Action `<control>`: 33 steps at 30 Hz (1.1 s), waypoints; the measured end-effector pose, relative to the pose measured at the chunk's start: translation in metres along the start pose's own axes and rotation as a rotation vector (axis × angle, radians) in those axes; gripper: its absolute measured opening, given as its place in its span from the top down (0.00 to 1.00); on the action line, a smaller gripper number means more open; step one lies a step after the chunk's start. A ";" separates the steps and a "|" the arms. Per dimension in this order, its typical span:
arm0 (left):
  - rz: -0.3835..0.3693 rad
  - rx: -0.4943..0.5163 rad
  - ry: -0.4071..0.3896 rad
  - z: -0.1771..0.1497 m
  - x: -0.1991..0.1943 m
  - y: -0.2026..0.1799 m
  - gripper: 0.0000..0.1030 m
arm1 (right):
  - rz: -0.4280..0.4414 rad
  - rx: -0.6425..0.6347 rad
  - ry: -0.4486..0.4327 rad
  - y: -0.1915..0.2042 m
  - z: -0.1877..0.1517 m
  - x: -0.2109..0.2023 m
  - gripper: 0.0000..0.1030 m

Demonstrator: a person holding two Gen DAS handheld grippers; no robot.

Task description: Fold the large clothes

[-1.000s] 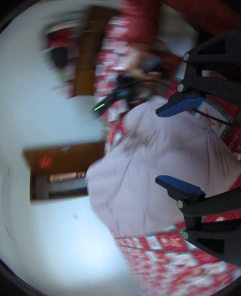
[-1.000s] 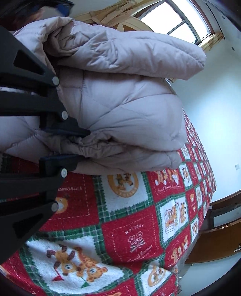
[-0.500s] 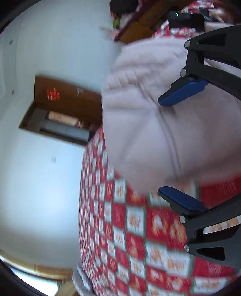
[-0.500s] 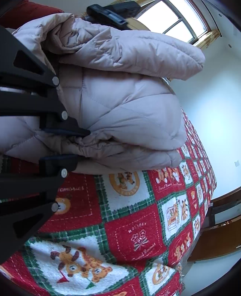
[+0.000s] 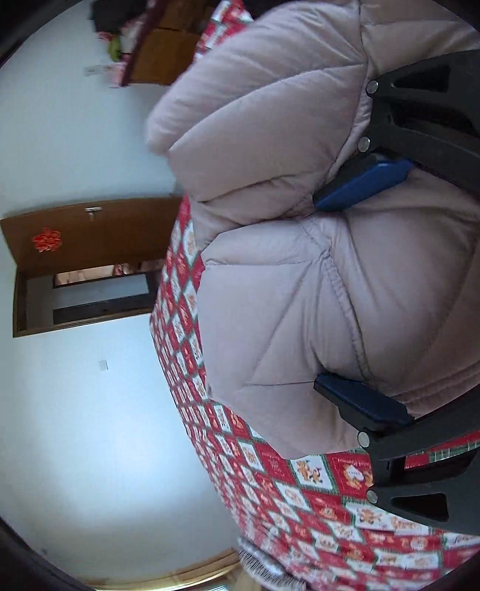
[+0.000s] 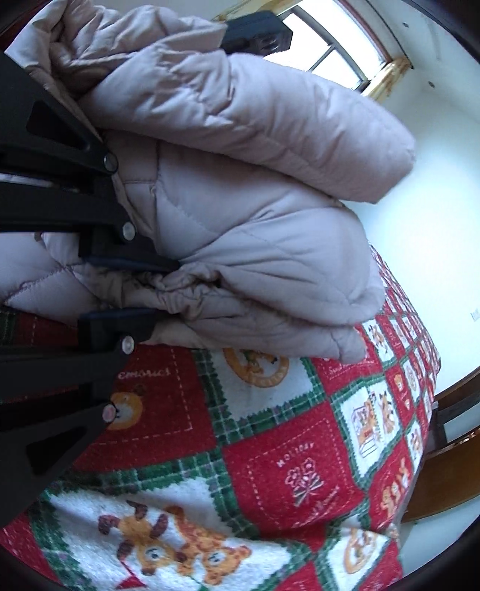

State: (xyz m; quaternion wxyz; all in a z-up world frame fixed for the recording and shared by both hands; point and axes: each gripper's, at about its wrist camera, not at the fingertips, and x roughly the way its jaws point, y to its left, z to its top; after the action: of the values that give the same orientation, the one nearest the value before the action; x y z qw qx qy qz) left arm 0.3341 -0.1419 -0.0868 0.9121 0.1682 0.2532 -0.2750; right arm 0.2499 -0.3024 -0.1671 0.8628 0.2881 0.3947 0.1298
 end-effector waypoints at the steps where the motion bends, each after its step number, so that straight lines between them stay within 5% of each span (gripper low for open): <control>1: 0.010 0.015 0.008 -0.001 0.001 -0.002 0.13 | -0.004 0.008 0.006 0.000 0.002 -0.002 0.84; 4: 0.023 0.031 0.029 -0.004 0.007 -0.002 0.13 | -0.064 0.000 0.010 0.003 0.011 -0.021 0.78; 9: 0.033 0.036 0.029 -0.005 0.013 0.001 0.13 | -0.068 -0.096 -0.176 0.035 0.027 -0.090 0.68; 11: 0.042 0.044 0.031 -0.005 0.014 0.000 0.13 | -0.025 -0.159 -0.189 0.058 0.036 -0.095 0.35; 13: 0.055 0.053 0.032 -0.005 0.014 -0.002 0.13 | -0.042 -0.253 -0.186 0.085 0.045 -0.082 0.30; 15: 0.068 0.058 0.033 -0.006 0.012 -0.004 0.13 | -0.084 -0.321 -0.138 0.100 0.048 -0.061 0.52; 16: 0.069 0.057 0.034 -0.006 0.012 -0.003 0.13 | -0.115 -0.360 -0.070 0.106 0.048 -0.040 0.90; 18: 0.072 0.049 0.033 -0.008 0.011 0.000 0.13 | -0.197 -0.375 -0.006 0.100 0.043 -0.014 0.91; 25: 0.055 0.017 0.012 -0.009 0.010 0.003 0.12 | -0.342 -0.290 -0.034 0.057 0.012 0.013 0.99; 33: 0.040 -0.086 0.025 -0.010 0.027 0.016 0.08 | -0.222 -0.139 -0.053 0.033 0.017 0.031 1.00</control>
State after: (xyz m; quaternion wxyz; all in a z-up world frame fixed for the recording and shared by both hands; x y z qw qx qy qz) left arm 0.3591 -0.1360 -0.1073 0.9206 0.1371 0.2728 -0.2434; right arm 0.2829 -0.2688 -0.1572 0.8999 0.1857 0.3912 0.0527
